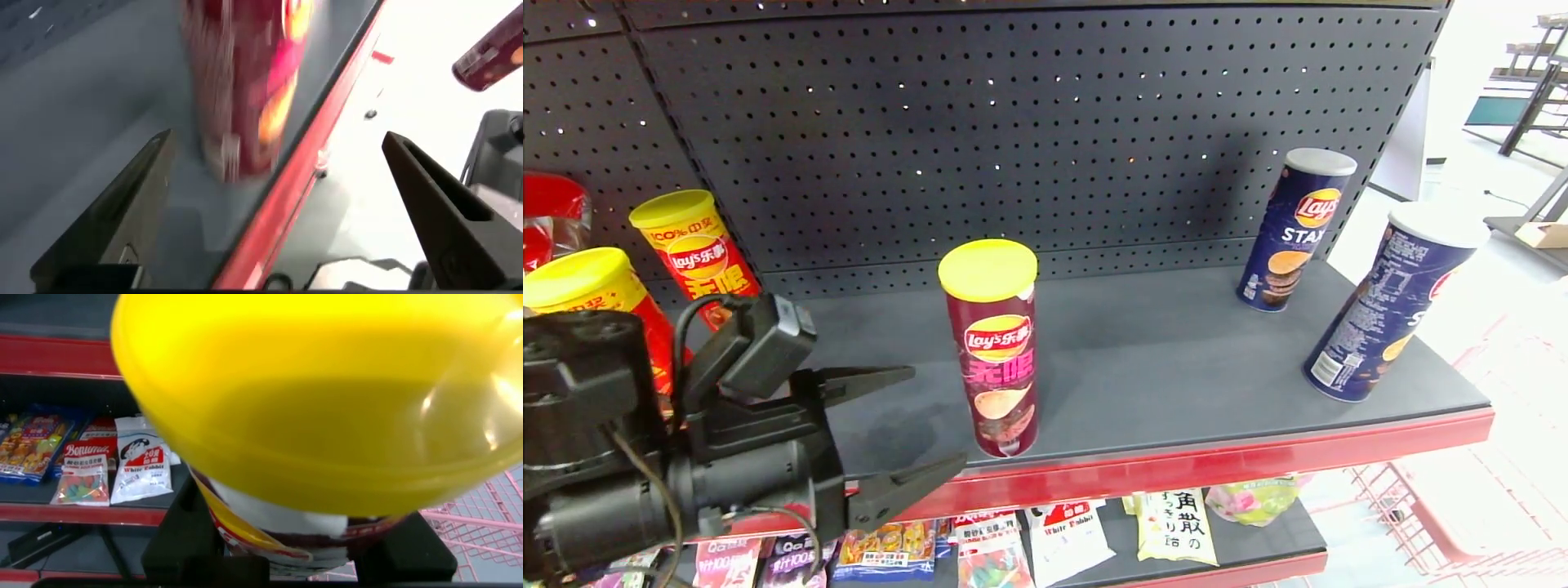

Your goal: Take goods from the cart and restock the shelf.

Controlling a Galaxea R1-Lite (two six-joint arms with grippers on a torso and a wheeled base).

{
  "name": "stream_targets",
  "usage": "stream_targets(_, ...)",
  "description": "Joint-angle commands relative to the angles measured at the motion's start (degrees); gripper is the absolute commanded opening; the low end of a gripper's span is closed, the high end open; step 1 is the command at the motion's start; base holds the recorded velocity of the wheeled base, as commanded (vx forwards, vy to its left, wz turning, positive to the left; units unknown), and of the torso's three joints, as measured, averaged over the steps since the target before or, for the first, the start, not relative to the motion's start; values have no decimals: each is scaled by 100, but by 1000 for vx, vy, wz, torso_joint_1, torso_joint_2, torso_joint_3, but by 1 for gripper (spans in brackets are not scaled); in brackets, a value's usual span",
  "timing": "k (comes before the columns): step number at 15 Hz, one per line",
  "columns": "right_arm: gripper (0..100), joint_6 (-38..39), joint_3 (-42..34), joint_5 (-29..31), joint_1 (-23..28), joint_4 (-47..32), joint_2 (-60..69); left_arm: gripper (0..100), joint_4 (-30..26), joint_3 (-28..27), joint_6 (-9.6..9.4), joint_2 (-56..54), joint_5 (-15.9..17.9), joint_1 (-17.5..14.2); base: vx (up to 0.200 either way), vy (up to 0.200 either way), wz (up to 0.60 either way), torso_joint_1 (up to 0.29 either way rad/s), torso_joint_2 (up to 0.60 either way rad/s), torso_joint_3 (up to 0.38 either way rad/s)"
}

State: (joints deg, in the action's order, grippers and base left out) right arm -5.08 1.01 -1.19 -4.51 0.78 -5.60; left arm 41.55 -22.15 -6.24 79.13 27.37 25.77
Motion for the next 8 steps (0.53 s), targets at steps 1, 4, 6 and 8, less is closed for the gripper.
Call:
stream_targets(1, 0, -28, 31, 14, 99, -43, -38, 100, -24, 765, 0, -1268, -575, -433, 0, 0, 0, 0, 0, 0)
stream_targets(4, 0, -133, 31, -12, 161, -43, -64, 100, -542, 1072, 0, -2613, -2579, -714, 0, 0, 0, 0, 0, 0)
stream_targets(6, 0, -160, 31, -30, 187, -43, 103, 100, -1711, 1020, 0, -3703, -2666, -723, 0, 0, 0, 0, 0, 0)
stream_targets(8, 0, -186, 39, -39, 196, -43, 94, 100, -3539, 826, 18, -5100, -2710, -714, 0, 0, 0, 0, 0, 0)
